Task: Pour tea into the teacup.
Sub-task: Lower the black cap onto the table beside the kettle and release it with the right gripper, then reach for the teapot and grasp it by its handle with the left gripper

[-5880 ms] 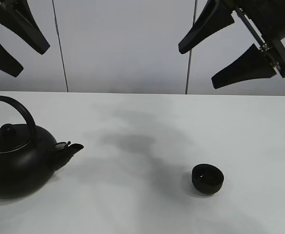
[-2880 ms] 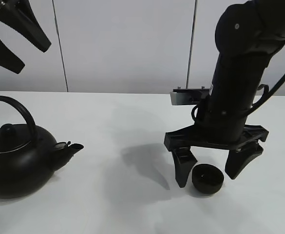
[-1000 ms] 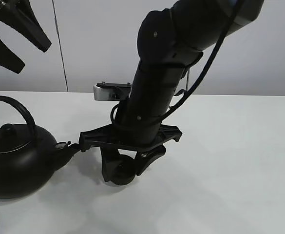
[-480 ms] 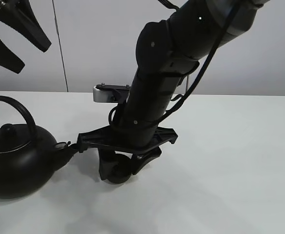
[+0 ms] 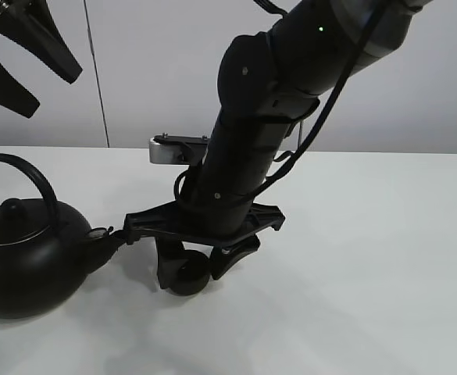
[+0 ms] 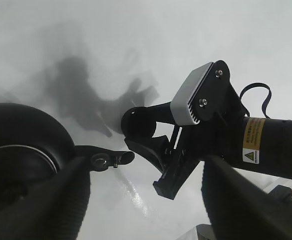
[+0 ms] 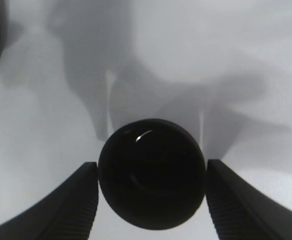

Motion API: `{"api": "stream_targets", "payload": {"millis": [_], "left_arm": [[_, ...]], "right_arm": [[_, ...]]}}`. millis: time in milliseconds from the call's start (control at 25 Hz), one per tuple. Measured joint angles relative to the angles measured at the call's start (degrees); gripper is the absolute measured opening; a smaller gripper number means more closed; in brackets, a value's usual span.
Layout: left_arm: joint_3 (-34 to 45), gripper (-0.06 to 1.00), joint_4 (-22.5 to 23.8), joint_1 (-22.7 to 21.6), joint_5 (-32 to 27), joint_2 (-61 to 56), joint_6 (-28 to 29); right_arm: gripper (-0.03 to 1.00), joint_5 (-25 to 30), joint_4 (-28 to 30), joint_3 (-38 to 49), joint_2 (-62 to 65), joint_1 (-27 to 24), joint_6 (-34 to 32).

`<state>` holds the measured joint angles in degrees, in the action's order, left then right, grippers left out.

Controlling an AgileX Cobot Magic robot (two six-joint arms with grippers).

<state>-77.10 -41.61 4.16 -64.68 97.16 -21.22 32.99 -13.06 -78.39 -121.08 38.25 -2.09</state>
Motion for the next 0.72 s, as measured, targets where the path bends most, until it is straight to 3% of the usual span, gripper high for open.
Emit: {"api": "stream_targets", "payload": {"millis": [320,560,720], "left_arm": [[0.00,0.47,0.00,0.00,0.00,0.00,0.00],[0.00,0.47,0.00,0.00,0.00,0.00,0.00],[0.00,0.47,0.00,0.00,0.00,0.00,0.00]], "right_arm": [[0.43,0.25,1.11,0.00,3.99,-3.21,-1.31],[0.43,3.26,7.57,0.00,8.80,-13.50,-5.06],[0.43,10.43,15.78,0.00,11.01,-22.18,-6.75]]}}
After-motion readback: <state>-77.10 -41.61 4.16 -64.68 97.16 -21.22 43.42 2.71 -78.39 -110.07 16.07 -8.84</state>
